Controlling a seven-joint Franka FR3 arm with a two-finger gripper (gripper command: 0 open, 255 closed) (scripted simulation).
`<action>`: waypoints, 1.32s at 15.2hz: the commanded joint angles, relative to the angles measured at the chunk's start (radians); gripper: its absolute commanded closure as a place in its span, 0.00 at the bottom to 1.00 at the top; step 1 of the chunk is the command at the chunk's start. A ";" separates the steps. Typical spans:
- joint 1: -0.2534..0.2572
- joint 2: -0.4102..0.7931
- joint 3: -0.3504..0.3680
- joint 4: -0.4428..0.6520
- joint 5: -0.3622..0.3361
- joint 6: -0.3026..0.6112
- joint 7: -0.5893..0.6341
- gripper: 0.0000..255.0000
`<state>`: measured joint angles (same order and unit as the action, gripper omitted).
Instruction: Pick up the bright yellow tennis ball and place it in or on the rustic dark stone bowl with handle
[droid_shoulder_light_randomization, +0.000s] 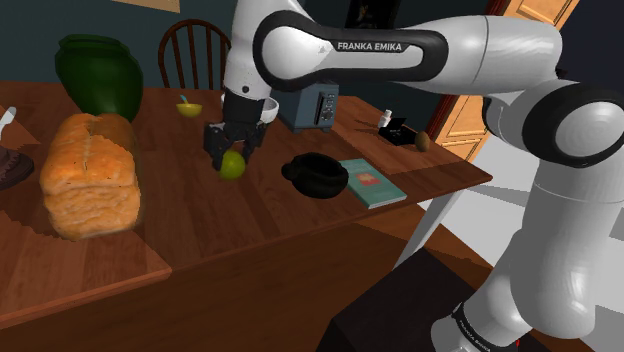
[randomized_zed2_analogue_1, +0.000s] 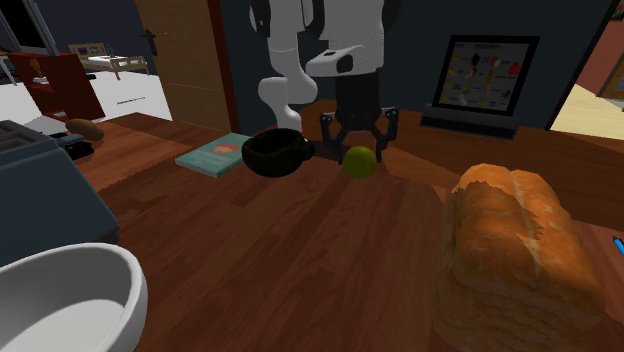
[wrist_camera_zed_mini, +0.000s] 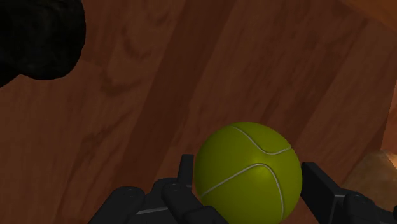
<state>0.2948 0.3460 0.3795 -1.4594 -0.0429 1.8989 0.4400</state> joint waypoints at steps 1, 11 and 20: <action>0.002 -0.001 0.001 0.026 0.000 -0.028 0.002 1.00; 0.017 0.019 0.003 0.191 -0.008 -0.172 0.011 1.00; 0.012 0.013 0.003 0.283 -0.005 -0.271 0.001 1.00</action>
<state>0.3197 0.3759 0.3837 -1.1566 -0.0554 1.6257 0.4525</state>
